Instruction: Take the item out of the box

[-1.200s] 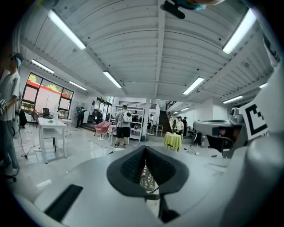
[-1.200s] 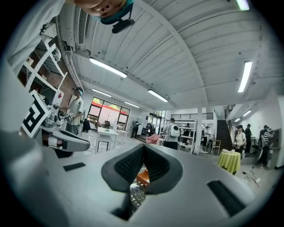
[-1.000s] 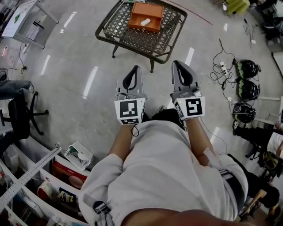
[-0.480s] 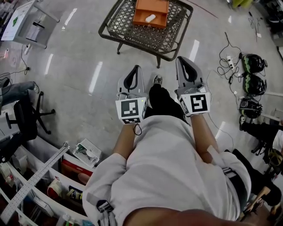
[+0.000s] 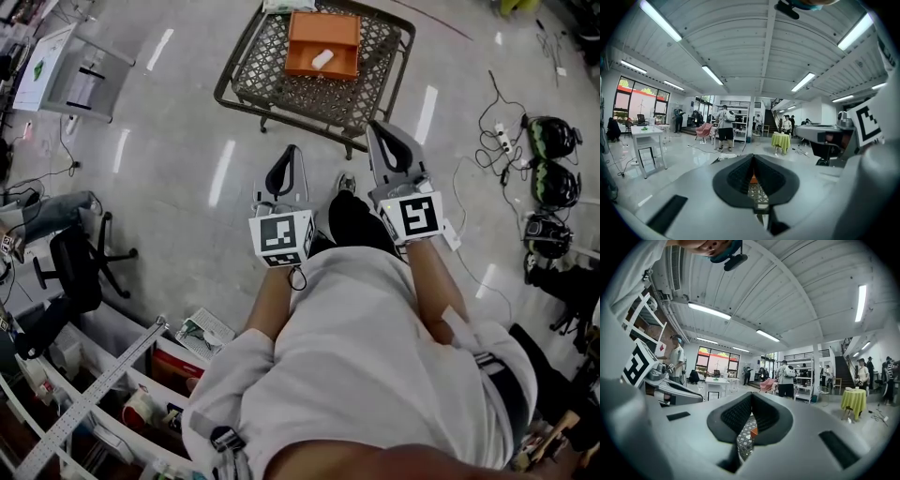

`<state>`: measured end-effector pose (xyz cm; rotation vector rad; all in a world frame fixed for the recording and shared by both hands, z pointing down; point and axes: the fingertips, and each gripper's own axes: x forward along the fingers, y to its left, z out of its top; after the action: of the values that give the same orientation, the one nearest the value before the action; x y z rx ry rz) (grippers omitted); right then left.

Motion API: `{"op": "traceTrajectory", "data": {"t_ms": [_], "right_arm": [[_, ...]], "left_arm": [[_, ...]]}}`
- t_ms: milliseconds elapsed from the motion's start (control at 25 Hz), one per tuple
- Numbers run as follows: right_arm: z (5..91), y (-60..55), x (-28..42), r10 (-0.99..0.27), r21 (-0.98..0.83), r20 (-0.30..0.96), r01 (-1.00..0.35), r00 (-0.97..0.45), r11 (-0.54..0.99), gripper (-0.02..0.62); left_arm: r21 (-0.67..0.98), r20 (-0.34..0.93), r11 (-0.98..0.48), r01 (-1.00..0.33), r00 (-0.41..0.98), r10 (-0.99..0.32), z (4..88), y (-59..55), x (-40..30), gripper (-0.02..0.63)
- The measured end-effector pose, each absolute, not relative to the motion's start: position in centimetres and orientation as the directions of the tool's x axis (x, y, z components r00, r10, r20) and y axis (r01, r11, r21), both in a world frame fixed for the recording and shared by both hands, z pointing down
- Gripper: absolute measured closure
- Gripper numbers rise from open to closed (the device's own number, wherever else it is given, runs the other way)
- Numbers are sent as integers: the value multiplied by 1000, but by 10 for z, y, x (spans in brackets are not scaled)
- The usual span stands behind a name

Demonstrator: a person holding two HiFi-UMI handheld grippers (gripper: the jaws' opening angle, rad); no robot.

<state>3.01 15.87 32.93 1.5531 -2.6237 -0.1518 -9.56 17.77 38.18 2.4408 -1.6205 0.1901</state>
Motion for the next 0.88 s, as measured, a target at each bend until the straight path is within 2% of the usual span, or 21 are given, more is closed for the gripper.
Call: {"op": "traceTrajectory", "data": {"t_ms": [480,880], "right_arm": [[343,44,81,-826,79,82,-822,-558,564,591],[363,1,105,-788,63,133,-788,-602,612,591]], "left_arm": [[82,286,-402,-912,408,-867,383,71,-38,597],[71,352,-379,-923,379,-856,401,26,-14,597]]}}
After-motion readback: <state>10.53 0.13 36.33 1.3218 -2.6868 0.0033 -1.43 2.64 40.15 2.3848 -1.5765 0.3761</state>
